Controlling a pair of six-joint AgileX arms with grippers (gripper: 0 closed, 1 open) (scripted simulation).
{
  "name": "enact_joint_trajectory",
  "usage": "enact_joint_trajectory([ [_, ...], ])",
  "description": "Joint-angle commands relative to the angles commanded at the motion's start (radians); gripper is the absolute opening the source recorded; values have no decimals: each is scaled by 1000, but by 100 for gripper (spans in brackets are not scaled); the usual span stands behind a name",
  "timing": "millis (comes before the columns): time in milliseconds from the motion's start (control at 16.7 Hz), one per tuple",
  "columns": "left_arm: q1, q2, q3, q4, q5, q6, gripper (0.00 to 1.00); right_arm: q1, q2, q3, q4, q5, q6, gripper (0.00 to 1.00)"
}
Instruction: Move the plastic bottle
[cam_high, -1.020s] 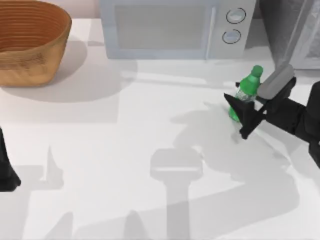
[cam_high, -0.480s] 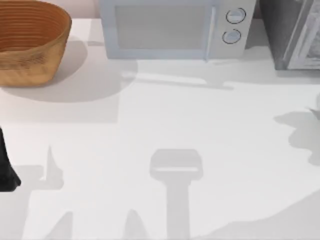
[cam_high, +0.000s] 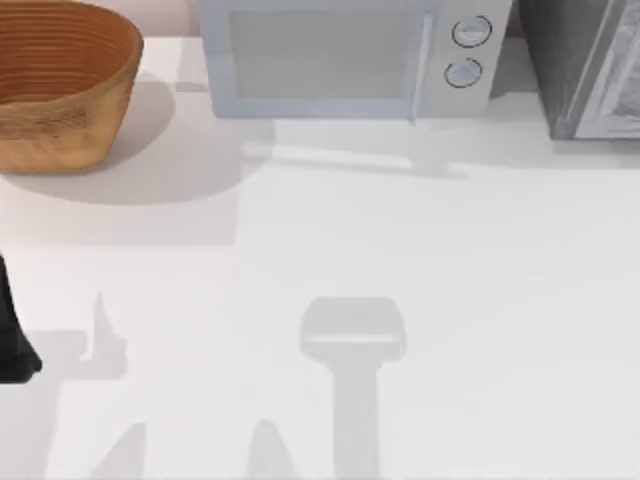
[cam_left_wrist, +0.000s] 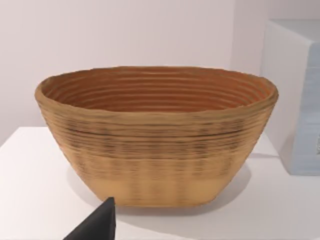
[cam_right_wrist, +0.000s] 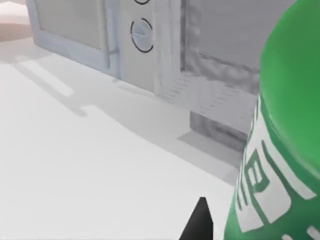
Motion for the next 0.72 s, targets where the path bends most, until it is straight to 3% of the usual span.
enact_joint_trajectory([
  [420, 0, 0, 0, 0, 0, 0, 100, 19, 19, -6, 29, 10, 35, 0],
  [720, 0, 0, 0, 0, 0, 0, 100, 61, 83, -32, 248, 43, 185, 0],
])
